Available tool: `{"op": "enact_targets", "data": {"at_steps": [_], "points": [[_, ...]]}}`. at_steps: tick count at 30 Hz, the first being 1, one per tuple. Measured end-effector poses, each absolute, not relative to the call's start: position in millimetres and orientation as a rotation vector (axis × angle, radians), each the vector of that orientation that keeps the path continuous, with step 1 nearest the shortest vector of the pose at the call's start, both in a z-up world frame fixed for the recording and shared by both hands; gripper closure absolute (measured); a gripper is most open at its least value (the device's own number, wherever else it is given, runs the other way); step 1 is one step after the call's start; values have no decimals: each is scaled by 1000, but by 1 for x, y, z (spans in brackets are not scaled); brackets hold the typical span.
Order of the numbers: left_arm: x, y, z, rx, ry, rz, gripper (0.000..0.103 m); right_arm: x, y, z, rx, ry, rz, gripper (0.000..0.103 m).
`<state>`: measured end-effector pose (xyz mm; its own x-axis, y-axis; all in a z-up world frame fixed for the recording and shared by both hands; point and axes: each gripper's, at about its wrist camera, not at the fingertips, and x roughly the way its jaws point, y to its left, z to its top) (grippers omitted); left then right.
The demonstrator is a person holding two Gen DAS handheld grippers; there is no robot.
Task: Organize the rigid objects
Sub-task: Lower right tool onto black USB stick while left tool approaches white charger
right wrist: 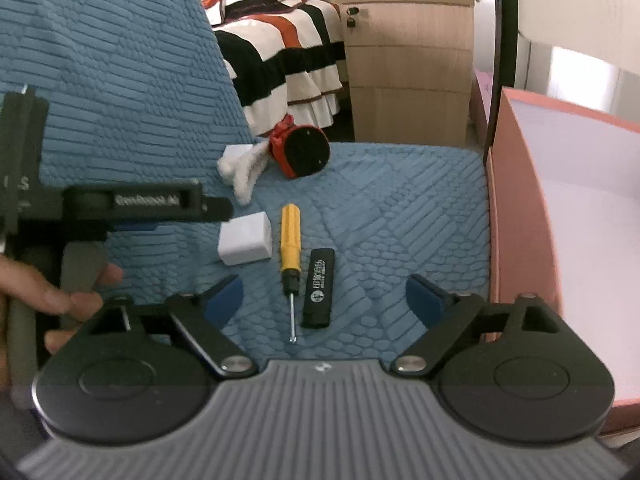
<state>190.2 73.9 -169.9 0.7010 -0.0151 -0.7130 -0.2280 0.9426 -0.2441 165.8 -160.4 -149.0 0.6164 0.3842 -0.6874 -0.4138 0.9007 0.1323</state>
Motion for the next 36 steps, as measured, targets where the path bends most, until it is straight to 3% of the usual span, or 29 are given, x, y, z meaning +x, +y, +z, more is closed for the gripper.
{"op": "enact_targets", "data": {"at_steps": [3,10,11,15,17,21,25,36], "points": [[198,81,-176,-353,807,122,0,172,-158,-163,-30,769,467,19],[211,82,-191,-372,869,117,11,190,-150,-176,5,775,477,22],[213,82,-193,-376,870,113,11,193,-147,-178,4,776,475,31],[220,83,-200,-398,889,90,21,200,-137,-188,-46,781,461,50],[223,85,-205,-431,900,81,22,206,-134,-196,-59,835,448,71],[228,83,-210,-450,910,65,24,211,-134,-208,-22,909,473,73],[232,82,-213,-458,909,53,32,211,-130,-209,-23,912,488,73],[234,83,-217,-452,904,71,31,211,-108,-210,-200,882,493,76]]}}
